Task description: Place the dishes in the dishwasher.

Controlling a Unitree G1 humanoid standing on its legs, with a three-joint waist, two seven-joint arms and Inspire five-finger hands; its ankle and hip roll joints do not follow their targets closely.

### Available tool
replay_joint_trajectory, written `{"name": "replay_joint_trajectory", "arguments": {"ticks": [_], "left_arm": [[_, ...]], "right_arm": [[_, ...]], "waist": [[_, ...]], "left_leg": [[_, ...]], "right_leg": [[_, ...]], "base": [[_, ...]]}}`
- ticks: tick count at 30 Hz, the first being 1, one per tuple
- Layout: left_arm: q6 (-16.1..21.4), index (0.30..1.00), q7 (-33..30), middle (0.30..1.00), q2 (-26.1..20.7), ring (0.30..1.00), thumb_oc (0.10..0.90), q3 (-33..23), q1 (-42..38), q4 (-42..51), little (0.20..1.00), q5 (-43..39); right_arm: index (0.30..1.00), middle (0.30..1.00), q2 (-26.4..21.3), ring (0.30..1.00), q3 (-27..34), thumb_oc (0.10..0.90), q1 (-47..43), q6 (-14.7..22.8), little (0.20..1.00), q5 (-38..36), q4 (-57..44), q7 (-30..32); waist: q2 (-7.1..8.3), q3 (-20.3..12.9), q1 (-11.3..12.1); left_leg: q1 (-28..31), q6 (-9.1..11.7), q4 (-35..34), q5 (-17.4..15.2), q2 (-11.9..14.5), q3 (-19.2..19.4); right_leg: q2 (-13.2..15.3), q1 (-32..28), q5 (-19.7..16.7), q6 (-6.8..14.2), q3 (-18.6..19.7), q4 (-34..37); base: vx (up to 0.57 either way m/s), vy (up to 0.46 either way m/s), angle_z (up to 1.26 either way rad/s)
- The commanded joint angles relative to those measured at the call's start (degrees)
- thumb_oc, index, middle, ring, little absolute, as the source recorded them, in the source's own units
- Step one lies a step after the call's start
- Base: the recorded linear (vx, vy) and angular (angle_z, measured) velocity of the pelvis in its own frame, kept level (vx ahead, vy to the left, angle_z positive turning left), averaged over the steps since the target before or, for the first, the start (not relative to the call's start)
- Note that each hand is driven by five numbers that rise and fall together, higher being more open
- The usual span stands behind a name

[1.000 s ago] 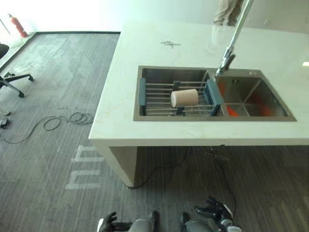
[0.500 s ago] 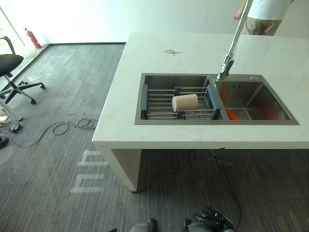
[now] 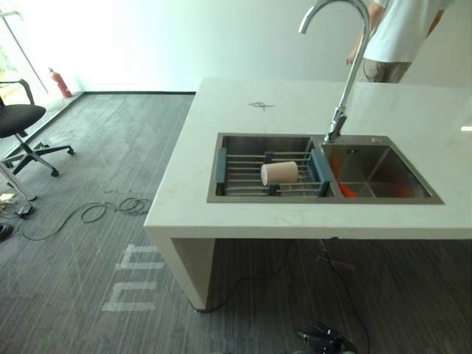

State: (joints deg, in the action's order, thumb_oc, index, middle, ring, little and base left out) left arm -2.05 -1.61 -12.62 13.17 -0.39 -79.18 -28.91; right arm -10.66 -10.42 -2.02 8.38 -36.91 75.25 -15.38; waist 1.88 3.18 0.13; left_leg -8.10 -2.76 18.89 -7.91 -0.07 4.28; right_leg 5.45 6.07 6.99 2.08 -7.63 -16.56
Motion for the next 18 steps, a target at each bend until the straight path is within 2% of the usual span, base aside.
{"name": "replay_joint_trajectory", "arguments": {"ticks": [1, 2, 4, 6, 7, 8, 10, 12, 13, 14, 15, 16, 17, 18], "left_arm": [[0.9, 0.9, 1.2, 0.9, 2.5, 0.9, 0.8, -0.1, -3.1, 0.8, 0.9, -1.1], [0.6, 0.9, 0.9, 0.9, 2.1, 0.9, 0.8, -0.1, -3.8, 0.2, 0.9, -1.8], [-0.5, 0.9, 1.3, 0.9, 1.4, 0.9, 0.8, -1.1, -4.6, -0.5, 0.9, -3.4], [-1.0, 0.9, 1.7, 0.9, 0.7, 0.9, 0.8, -3.2, -4.6, -0.8, 0.9, -4.1], [-0.8, 0.9, 1.7, 0.9, 0.6, 0.9, 0.8, -3.4, -4.5, -0.9, 0.9, -4.5], [0.8, 0.9, 2.4, 0.9, 0.6, 0.9, 0.8, -4.9, -4.1, -1.3, 0.9, -6.6], [2.5, 0.9, 2.6, 0.9, 1.3, 0.9, 0.8, -6.5, -3.3, -1.0, 0.9, -10.6], [2.7, 0.9, 2.9, 0.9, 2.0, 0.9, 0.8, -7.4, -2.8, -0.3, 0.9, -10.4], [2.9, 0.9, 2.9, 0.9, 2.3, 0.9, 0.8, -7.6, -2.7, -0.3, 0.9, -8.5], [4.0, 0.9, 2.3, 0.9, 3.0, 0.9, 0.8, -7.5, -2.6, -0.2, 0.9, -6.1], [4.7, 0.9, 1.9, 0.9, 3.4, 0.9, 0.8, -7.2, -2.5, 0.0, 0.9, -5.1], [4.6, 0.9, 1.8, 0.9, 3.7, 0.9, 0.8, -6.6, -2.6, 0.4, 0.9, -5.8], [4.5, 0.9, 1.1, 0.9, 4.3, 0.9, 0.8, -5.7, -2.7, 1.1, 0.9, -7.8], [4.3, 0.9, 0.7, 0.9, 4.7, 0.9, 0.8, -5.3, -2.8, 1.4, 0.9, -8.6]], "right_arm": [[0.9, 0.9, -0.8, 0.9, 0.4, 0.8, -4.6, 3.5, 0.9, 0.4, -1.5, 0.0], [0.9, 0.9, -1.0, 0.9, 0.4, 0.8, -4.9, 3.9, 0.9, -0.5, -1.3, -0.1], [0.9, 0.9, -1.3, 0.9, 0.7, 0.8, -4.7, 4.5, 0.9, -0.9, -1.4, 0.4], [0.9, 0.9, -1.3, 0.9, 1.2, 0.8, -4.7, 4.5, 0.9, 0.4, -1.3, 0.9], [0.9, 0.9, -1.3, 0.9, 1.3, 0.8, -4.7, 4.5, 0.9, 0.6, -1.3, 1.0], [0.9, 0.9, -1.1, 0.9, 2.0, 0.8, -4.8, 3.5, 0.9, 0.8, -1.2, 1.2], [0.9, 0.9, -0.9, 0.9, 2.3, 0.8, -4.7, 2.2, 0.9, 0.5, -0.5, 2.2], [0.9, 0.9, -0.7, 0.9, 2.4, 0.8, -4.5, 1.6, 0.9, -0.8, -0.3, 3.2], [0.9, 0.9, -0.8, 0.9, 2.4, 0.8, -4.3, 1.7, 0.9, -0.9, -0.2, 3.6], [0.9, 0.9, -1.0, 0.9, 2.3, 0.8, -4.1, 1.8, 0.9, -1.3, 0.1, 4.1], [0.9, 0.9, -1.4, 0.9, 2.6, 0.8, -3.8, 1.9, 0.9, -2.0, 0.5, 4.7], [0.9, 0.9, -2.0, 0.9, 3.3, 0.8, -3.5, 1.8, 0.9, -2.6, 0.7, 5.0], [0.9, 0.9, -3.0, 0.9, 4.4, 0.8, -3.3, 2.0, 0.9, -2.6, 1.3, 5.2], [0.9, 0.9, -3.5, 0.9, 4.9, 0.8, -3.4, 2.2, 0.9, -2.4, 1.7, 5.3]], "waist": [[-3.58, 5.0, -1.2], [-3.46, 5.7, -1.5], [-3.26, 6.1, -2.3], [-1.87, 6.6, -3.2], [-1.7, 6.8, -3.2], [-0.97, 6.7, -3.3], [-0.01, 5.9, -2.6], [0.41, 5.2, -2.7], [0.68, 5.1, -2.5], [1.46, 5.3, -2.0], [1.92, 5.9, -1.6], [1.64, 6.3, -1.5], [0.74, 6.7, -1.3], [-0.34, 7.0, -1.3]], "left_leg": [[2.8, -3.6, -1.7, -3.1, -1.7, -2.4], [2.7, -3.8, -1.7, -2.9, -2.2, -3.8], [3.3, -3.0, -1.7, -2.6, -2.6, -5.6], [5.3, -2.0, -1.7, -4.6, -2.7, -6.1], [5.7, -1.8, -1.7, -5.1, -2.5, -5.9], [7.2, -0.7, -1.7, -6.2, -0.6, -5.3], [10.0, 0.7, -1.7, -6.7, 1.4, -5.7], [12.0, 1.8, -1.7, -5.9, 4.3, -5.9], [12.3, 2.2, -1.7, -3.3, 5.4, -5.7], [11.6, 2.2, -1.7, 1.1, 5.7, -4.6], [9.5, 2.2, 0.1, 4.0, 5.6, -3.3], [7.1, 2.6, 1.2, 5.6, 5.5, -2.5], [5.6, 2.7, -1.5, 5.3, 3.3, -1.7], [4.0, 2.7, -1.7, 3.6, 2.4, -1.7]], "right_leg": [[-3.3, 2.6, -7.2, 1.9, -2.6, -10.5], [-2.6, 4.8, -8.6, 2.3, -1.3, -11.0], [-0.1, 3.3, -9.4, 2.4, 0.1, -1.6], [4.4, 7.5, -12.7, 4.3, 4.7, -0.6], [4.7, 8.0, -12.9, 4.6, 5.3, -0.6], [5.4, 8.3, -10.9, 5.4, 6.2, -0.6], [5.2, 7.1, -8.7, 5.0, 4.9, -0.6], [4.0, 5.8, -7.1, 3.4, 4.3, -0.6], [3.6, 5.0, -6.3, 2.6, 4.2, -0.6], [3.2, 3.8, -5.2, 1.7, 4.6, -0.6], [2.8, 2.4, -4.1, 0.7, 5.0, -0.6], [2.3, 1.4, -3.2, 0.2, 4.8, -0.6], [2.2, 1.3, -2.5, 0.3, 4.2, -0.6], [1.7, 1.4, -2.4, 0.6, 3.8, -0.6]], "base": [[-0.05, -0.074, 0.07], [0.04, -0.182, -0.09], [0.18, -0.309, 0.0], [0.19, -0.419, 0.56], [0.22, -0.55, 0.61], [0.23, -0.526, 0.44], [0.29, -0.612, 0.03], [0.23, -0.417, -0.3], [0.2, -0.359, -0.11], [0.2, -0.375, 0.07], [0.15, -0.307, 0.12], [0.08, -0.13, 0.18], [0.02, 0.038, 0.1], [-0.02, 0.165, 0.01]]}}
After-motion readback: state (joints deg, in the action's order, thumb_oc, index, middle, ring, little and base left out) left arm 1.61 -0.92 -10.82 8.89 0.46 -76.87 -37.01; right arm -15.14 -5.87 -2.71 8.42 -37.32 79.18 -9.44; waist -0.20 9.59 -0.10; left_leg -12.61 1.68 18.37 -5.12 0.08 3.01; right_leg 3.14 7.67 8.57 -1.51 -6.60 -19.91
